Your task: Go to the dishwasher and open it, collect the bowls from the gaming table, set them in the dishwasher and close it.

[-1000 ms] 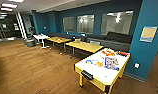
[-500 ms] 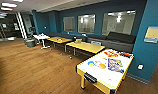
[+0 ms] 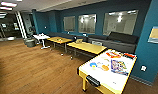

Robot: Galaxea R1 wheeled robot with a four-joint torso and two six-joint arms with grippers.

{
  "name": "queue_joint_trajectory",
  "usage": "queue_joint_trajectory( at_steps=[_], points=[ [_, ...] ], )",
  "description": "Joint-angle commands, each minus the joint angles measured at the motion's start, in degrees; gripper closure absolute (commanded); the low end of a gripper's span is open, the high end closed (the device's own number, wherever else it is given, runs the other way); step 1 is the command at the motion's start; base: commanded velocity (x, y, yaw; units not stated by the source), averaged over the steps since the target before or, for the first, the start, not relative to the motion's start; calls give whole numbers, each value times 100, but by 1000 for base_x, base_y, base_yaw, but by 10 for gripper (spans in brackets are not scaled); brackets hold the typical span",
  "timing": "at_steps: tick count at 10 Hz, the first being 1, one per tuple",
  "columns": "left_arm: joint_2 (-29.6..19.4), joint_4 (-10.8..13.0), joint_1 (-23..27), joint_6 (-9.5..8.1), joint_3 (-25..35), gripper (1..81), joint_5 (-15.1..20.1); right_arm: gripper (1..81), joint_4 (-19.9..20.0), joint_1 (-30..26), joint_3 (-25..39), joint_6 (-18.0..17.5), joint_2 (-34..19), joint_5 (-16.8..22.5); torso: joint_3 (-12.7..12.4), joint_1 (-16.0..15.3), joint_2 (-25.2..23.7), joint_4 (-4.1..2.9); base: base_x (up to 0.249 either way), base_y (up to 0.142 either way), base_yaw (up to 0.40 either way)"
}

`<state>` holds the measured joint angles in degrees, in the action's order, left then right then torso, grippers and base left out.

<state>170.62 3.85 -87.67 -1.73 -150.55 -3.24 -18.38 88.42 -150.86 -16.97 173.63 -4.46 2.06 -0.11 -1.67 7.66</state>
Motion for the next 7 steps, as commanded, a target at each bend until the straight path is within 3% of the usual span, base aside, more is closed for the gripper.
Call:
queue_joint_trajectory(
  at_steps=[1,3,7],
  points=[
    [8,45,264,-3,35,10,298,10,37,-276,14,-8,-36,262,0,0,0,0,137,0,0],
    [8,45,264,-3,26,10,298,10,37,-276,14,-8,-36,262,0,2,0,0,137,0,0],
    [8,37,264,-3,35,10,298,10,37,-294,22,-8,-36,262,0,6,0,0,137,74,0]
  ],
)
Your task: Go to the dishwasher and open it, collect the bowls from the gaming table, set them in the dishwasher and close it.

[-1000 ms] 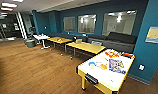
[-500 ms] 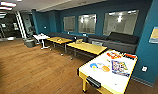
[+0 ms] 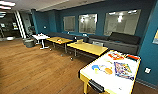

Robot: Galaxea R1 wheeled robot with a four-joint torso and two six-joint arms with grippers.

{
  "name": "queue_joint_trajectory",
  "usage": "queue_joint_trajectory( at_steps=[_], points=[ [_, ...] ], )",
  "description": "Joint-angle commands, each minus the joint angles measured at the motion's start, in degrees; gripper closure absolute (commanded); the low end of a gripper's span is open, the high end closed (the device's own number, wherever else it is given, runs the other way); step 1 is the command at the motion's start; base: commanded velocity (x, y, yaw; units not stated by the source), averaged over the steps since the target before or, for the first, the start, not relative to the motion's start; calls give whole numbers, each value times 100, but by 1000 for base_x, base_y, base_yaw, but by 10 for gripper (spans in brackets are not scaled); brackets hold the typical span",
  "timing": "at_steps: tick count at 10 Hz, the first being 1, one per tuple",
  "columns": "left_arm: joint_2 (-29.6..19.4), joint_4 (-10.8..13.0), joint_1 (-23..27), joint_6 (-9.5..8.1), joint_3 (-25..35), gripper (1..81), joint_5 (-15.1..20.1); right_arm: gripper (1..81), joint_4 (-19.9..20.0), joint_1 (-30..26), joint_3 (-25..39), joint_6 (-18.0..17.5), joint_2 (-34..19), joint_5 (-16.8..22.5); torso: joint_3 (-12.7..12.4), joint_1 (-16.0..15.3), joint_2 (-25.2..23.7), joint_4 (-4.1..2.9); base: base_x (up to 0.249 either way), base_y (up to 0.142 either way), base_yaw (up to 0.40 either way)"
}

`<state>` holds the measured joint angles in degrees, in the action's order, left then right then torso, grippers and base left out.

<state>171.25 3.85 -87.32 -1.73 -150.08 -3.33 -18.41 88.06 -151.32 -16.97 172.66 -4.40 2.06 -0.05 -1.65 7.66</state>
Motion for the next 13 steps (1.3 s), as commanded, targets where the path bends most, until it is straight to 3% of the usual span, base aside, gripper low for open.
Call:
queue_joint_trajectory(
  at_steps=[1,13],
  points=[
    [-56,45,228,-3,-13,10,306,10,39,-258,69,-8,61,256,0,0,0,0,137,79,0],
    [-47,45,228,6,-22,10,306,10,48,-249,69,-8,61,256,0,5,-2,0,137,75,0]
  ],
)
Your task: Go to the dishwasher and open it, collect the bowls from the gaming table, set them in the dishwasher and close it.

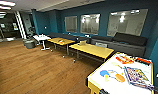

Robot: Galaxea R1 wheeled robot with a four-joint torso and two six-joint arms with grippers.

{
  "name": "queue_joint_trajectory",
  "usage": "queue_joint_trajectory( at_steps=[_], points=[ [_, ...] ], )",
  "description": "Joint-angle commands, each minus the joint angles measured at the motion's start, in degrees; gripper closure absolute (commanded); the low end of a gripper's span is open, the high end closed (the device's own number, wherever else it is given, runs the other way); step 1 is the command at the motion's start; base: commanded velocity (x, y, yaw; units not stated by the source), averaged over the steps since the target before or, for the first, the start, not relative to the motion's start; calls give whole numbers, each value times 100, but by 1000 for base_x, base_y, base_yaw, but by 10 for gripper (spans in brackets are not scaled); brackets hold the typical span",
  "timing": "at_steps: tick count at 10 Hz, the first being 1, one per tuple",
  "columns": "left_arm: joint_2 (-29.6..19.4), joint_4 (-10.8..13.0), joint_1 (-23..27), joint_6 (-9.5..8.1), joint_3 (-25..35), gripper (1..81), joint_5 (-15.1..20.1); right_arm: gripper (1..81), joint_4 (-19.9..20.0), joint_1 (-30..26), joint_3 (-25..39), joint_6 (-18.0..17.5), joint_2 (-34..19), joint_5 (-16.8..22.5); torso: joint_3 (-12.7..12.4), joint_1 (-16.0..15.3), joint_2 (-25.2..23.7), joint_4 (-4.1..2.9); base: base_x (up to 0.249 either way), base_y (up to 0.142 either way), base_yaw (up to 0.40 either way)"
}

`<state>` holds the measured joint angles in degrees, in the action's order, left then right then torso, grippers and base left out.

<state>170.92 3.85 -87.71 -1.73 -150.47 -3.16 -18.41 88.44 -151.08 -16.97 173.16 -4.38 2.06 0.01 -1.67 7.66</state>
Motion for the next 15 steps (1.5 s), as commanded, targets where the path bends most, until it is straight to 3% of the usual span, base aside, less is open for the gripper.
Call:
queue_joint_trajectory(
  at_steps=[1,8,15],
  points=[
    [-14,45,267,6,26,10,289,10,48,-296,36,-8,11,253,0,-1,0,0,137,62,0],
    [-23,37,267,6,26,10,289,10,39,-296,36,-8,20,253,0,-6,2,0,121,9,0],
    [-14,45,276,-3,26,10,289,10,47,-305,36,-8,20,253,0,-1,2,0,0,0,0]
  ],
)
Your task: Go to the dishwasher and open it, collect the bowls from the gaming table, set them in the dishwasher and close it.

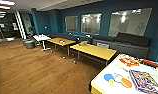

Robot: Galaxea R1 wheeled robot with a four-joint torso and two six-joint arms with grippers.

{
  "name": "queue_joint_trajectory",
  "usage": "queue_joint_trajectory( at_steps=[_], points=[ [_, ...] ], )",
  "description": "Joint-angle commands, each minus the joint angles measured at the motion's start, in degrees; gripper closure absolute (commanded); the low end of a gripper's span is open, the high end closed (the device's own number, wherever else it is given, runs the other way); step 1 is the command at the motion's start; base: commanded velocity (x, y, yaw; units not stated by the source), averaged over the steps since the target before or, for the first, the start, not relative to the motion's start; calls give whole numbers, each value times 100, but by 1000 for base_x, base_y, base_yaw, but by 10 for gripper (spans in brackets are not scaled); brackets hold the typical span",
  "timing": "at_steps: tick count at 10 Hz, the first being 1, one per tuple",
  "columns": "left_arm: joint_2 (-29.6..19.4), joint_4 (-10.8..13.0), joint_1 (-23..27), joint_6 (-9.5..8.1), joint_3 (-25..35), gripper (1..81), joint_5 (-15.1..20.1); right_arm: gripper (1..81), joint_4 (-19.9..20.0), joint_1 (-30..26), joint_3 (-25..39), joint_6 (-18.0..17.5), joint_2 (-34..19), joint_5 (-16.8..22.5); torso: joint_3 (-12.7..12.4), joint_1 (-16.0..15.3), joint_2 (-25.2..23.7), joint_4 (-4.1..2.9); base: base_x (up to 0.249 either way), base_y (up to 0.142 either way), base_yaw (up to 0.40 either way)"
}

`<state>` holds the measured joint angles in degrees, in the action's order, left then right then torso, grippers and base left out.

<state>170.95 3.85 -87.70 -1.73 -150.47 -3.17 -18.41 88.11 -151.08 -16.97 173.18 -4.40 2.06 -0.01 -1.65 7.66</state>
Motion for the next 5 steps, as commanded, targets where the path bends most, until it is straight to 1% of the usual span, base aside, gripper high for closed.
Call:
queue_joint_trajectory(
  at_steps=[1,4,5],
  points=[
    [-16,45,275,-3,26,10,291,10,48,-263,36,-8,17,256,0,0,0,0,0,0,0],
    [-16,45,275,-3,26,10,291,10,48,-272,36,-8,17,256,0,0,0,0,0,0,0],
    [-25,54,275,-3,17,10,291,10,48,-263,36,-8,17,256,0,0,0,0,0,0,-100]
  ],
)
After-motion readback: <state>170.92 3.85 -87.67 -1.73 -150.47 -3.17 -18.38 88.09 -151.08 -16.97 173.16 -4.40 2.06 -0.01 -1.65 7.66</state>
